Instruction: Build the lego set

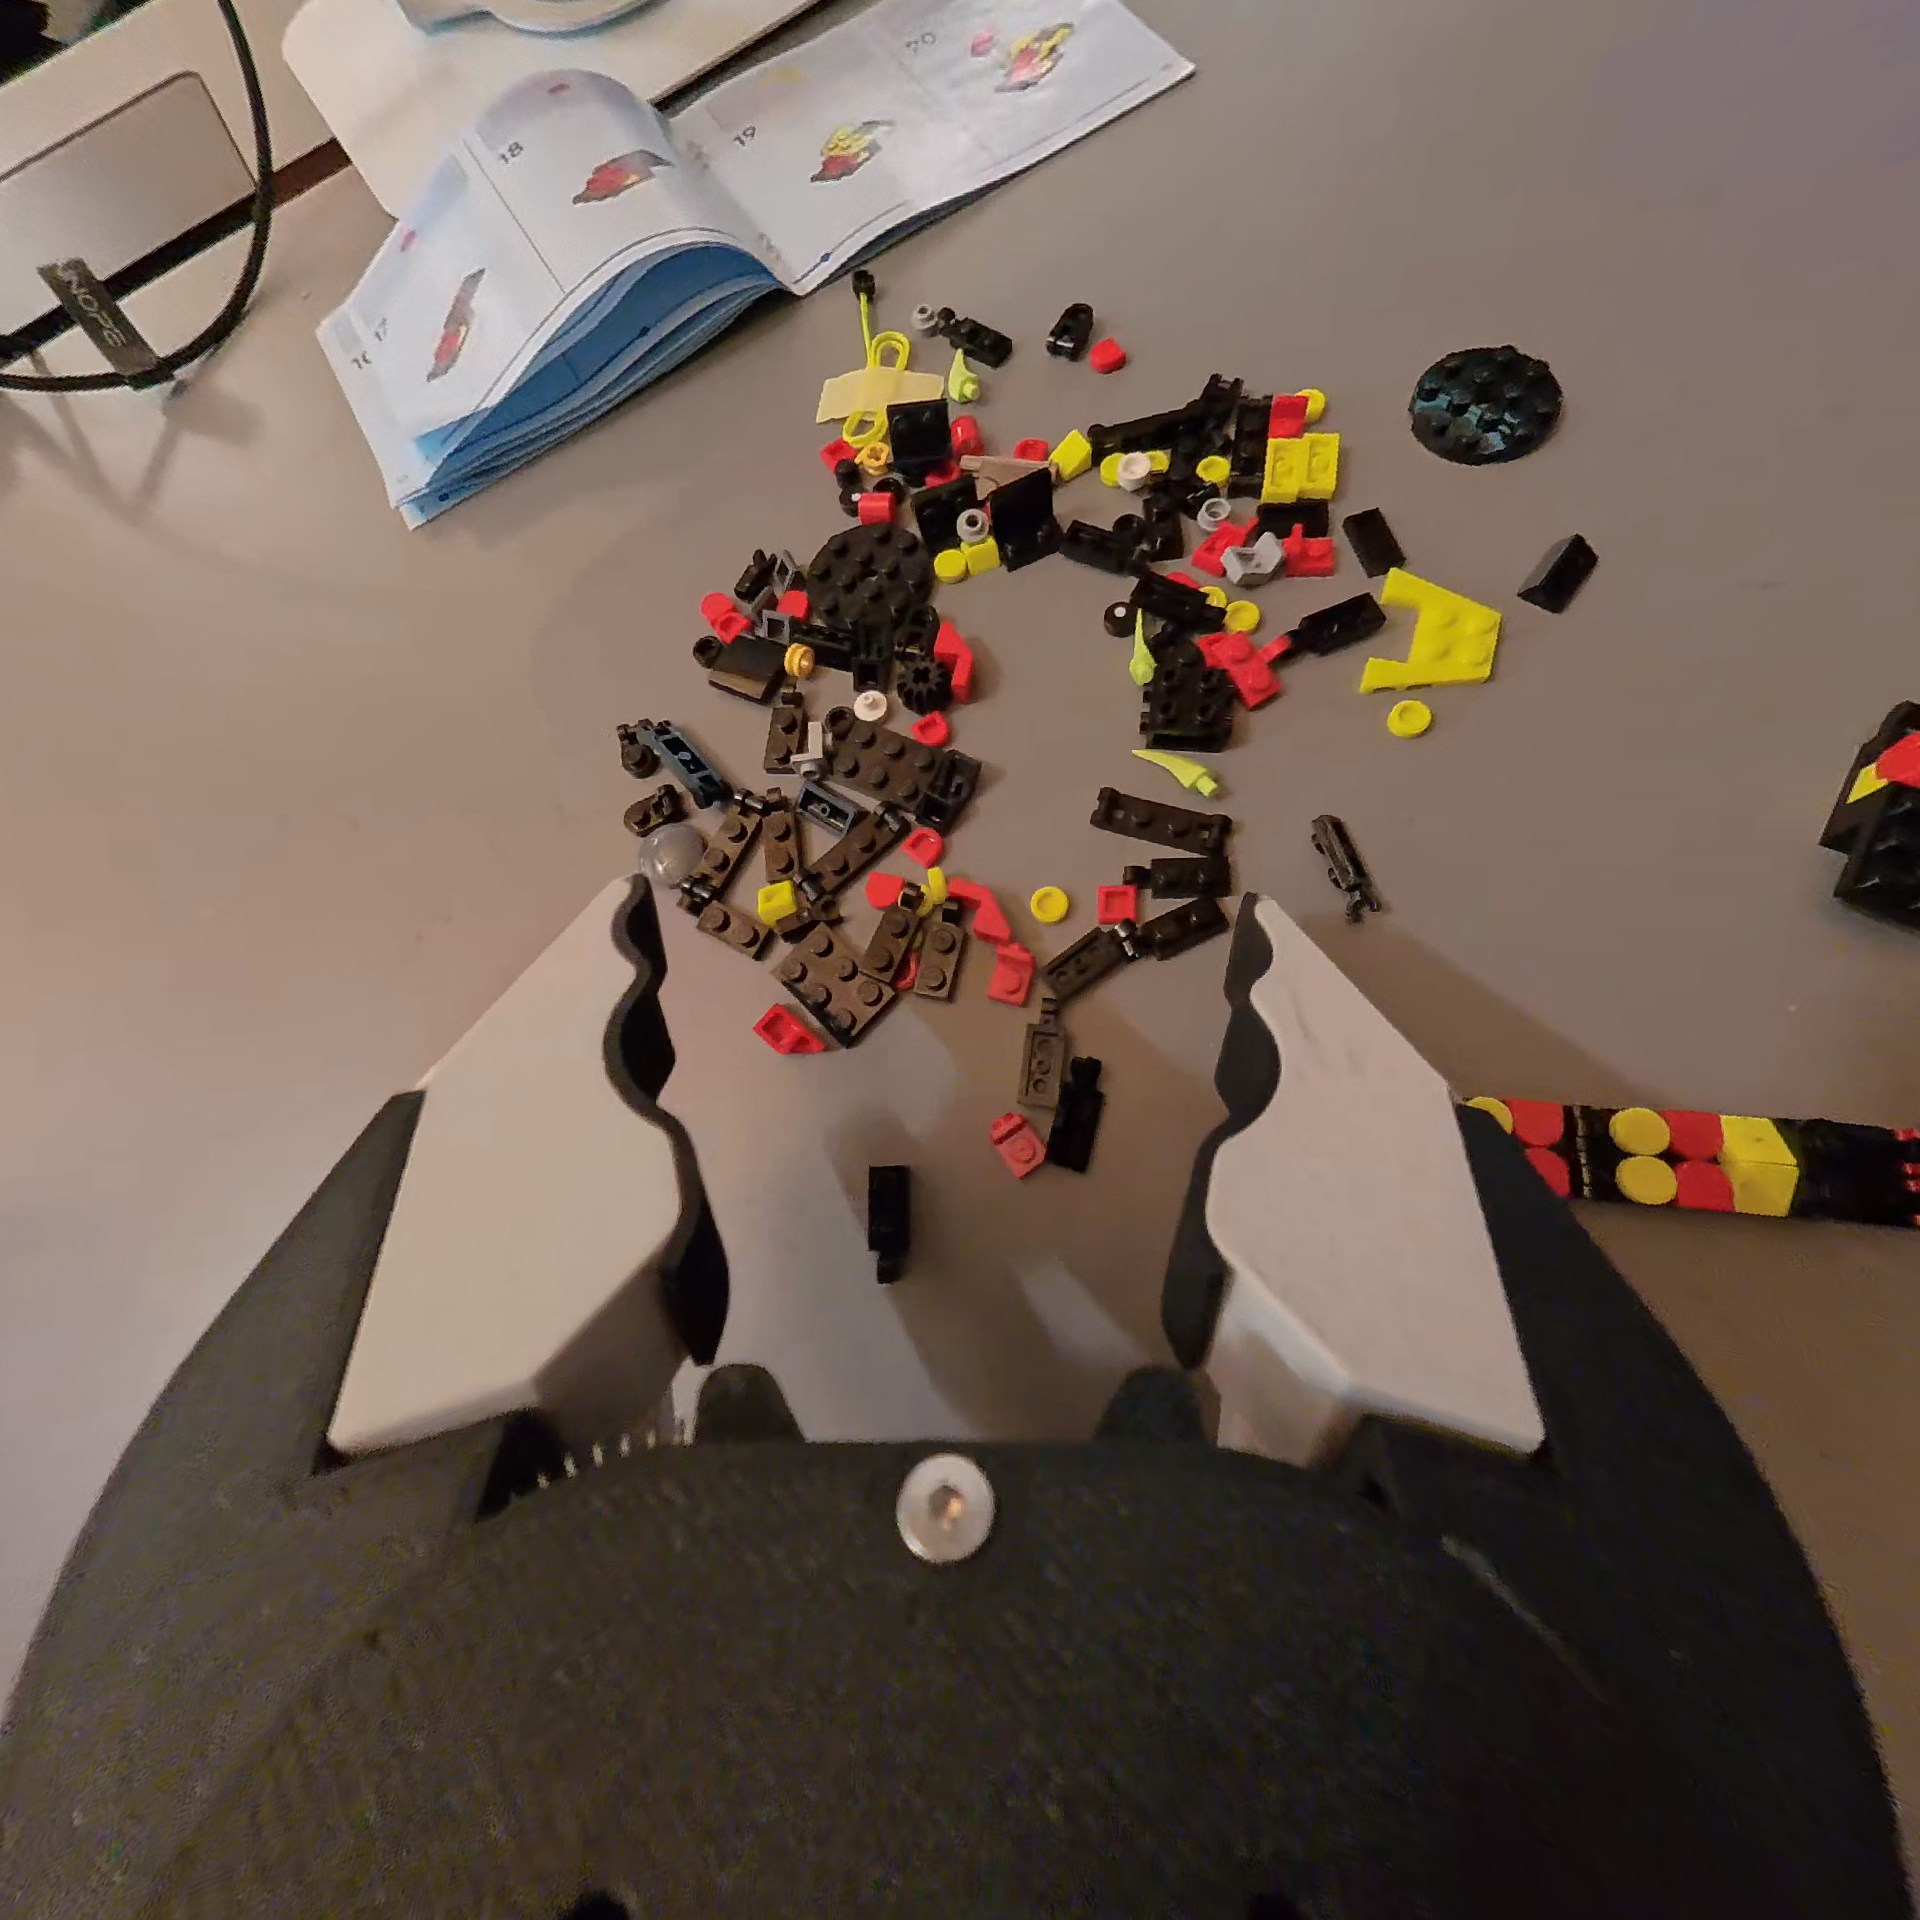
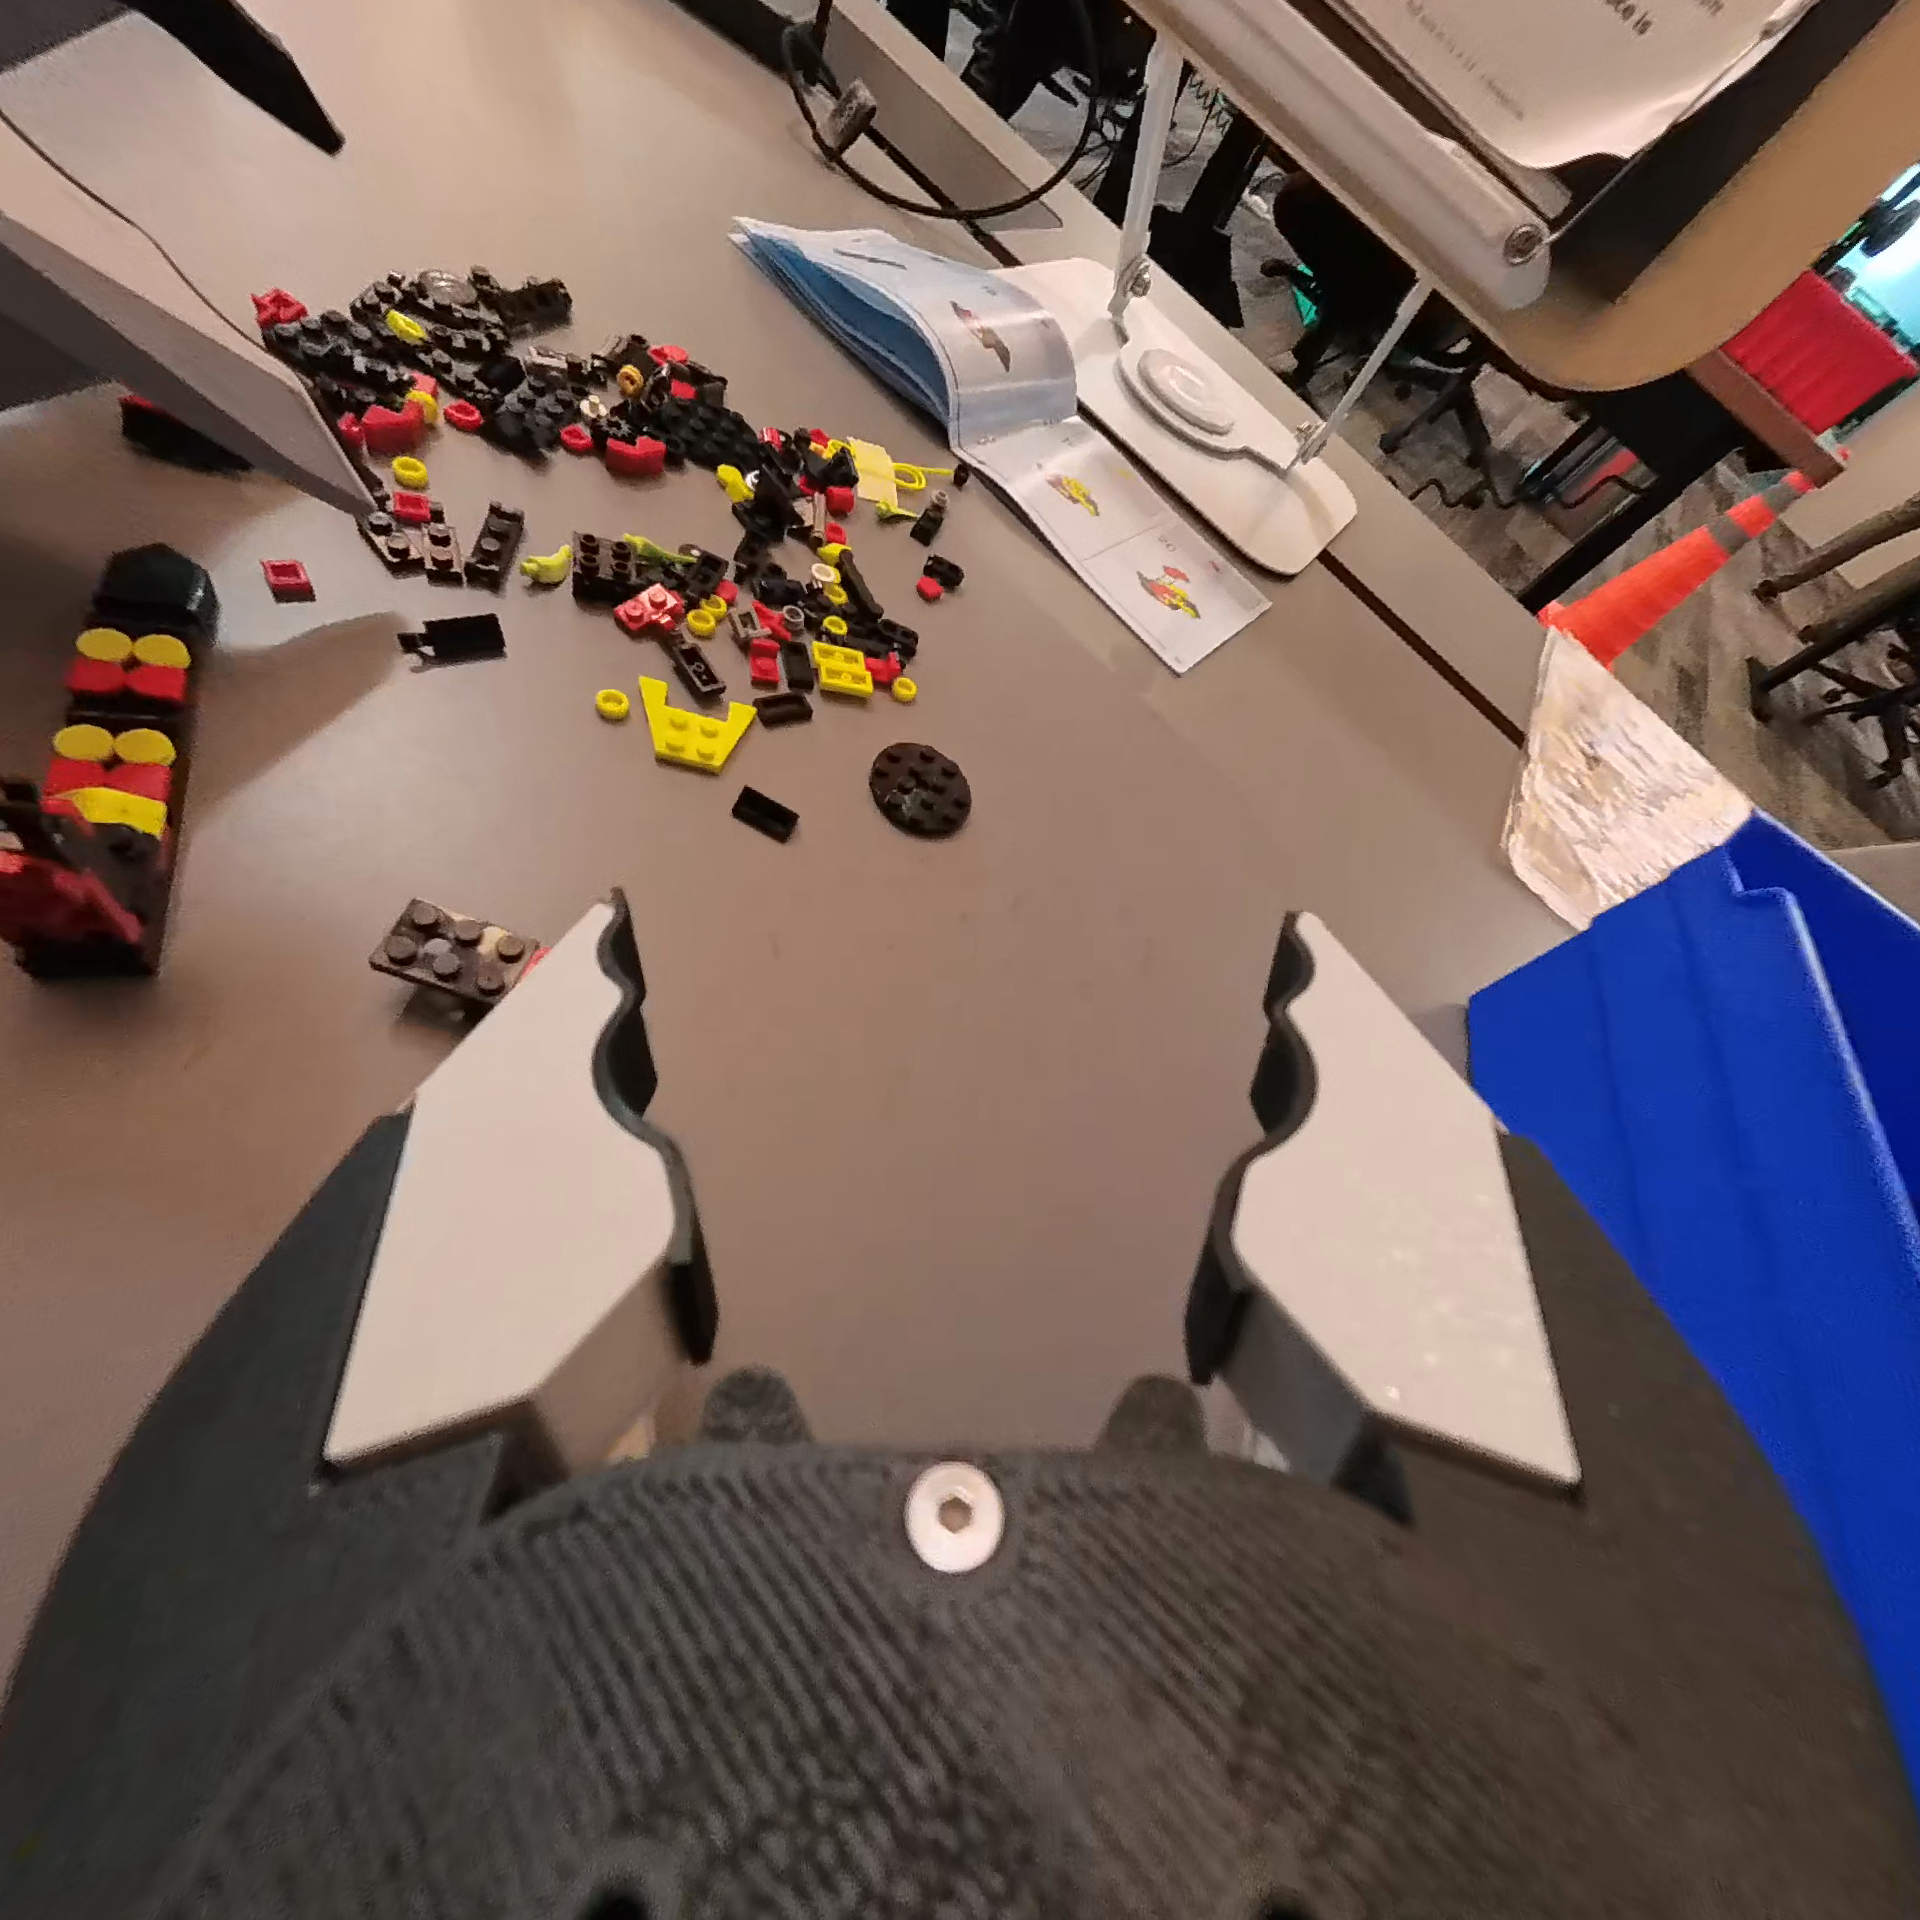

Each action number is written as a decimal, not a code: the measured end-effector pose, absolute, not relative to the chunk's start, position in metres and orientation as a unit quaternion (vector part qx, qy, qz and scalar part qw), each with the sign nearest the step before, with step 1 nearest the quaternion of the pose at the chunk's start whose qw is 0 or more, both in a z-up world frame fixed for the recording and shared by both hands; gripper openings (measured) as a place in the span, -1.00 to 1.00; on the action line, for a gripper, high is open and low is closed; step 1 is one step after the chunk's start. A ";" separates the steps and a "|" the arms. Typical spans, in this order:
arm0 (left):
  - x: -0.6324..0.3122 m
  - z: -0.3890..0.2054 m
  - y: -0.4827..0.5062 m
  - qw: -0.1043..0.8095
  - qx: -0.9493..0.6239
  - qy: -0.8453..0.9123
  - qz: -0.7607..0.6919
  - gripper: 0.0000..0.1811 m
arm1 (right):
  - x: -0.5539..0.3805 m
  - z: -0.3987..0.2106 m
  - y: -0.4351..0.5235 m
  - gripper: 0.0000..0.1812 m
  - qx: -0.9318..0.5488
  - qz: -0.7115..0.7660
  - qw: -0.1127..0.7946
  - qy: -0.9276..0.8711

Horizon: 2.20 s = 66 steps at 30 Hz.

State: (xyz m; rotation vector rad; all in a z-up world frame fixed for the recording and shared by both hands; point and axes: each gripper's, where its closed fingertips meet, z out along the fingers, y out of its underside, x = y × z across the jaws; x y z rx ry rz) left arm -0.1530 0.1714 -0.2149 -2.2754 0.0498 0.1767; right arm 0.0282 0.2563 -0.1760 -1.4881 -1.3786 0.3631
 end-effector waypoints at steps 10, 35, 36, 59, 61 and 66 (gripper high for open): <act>-0.155 -0.216 0.171 0.413 -0.907 0.019 0.079 0.22 | 0.029 -0.178 0.257 0.31 -0.626 0.152 0.511 -0.569; -0.156 -0.175 0.171 0.523 -0.827 0.065 0.194 -0.11 | 0.033 -0.163 0.253 -0.35 -0.631 0.221 0.527 -0.525; -0.154 -0.176 0.172 0.526 -0.823 0.072 0.199 -0.14 | 0.032 -0.163 0.252 -0.36 -0.631 0.225 0.526 -0.524; -0.124 -0.193 0.177 0.513 -0.853 -0.015 -0.092 -0.14 | 0.032 -0.204 0.256 0.01 -0.685 0.218 0.444 -0.535; -0.124 -0.194 0.177 0.509 -0.856 -0.013 -0.090 -0.15 | 0.032 -0.205 0.256 -0.03 -0.684 0.221 0.442 -0.536; -0.126 -0.195 0.177 0.508 -0.855 -0.024 -0.101 -0.30 | 0.035 -0.202 0.264 -0.37 -0.680 0.208 0.453 -0.537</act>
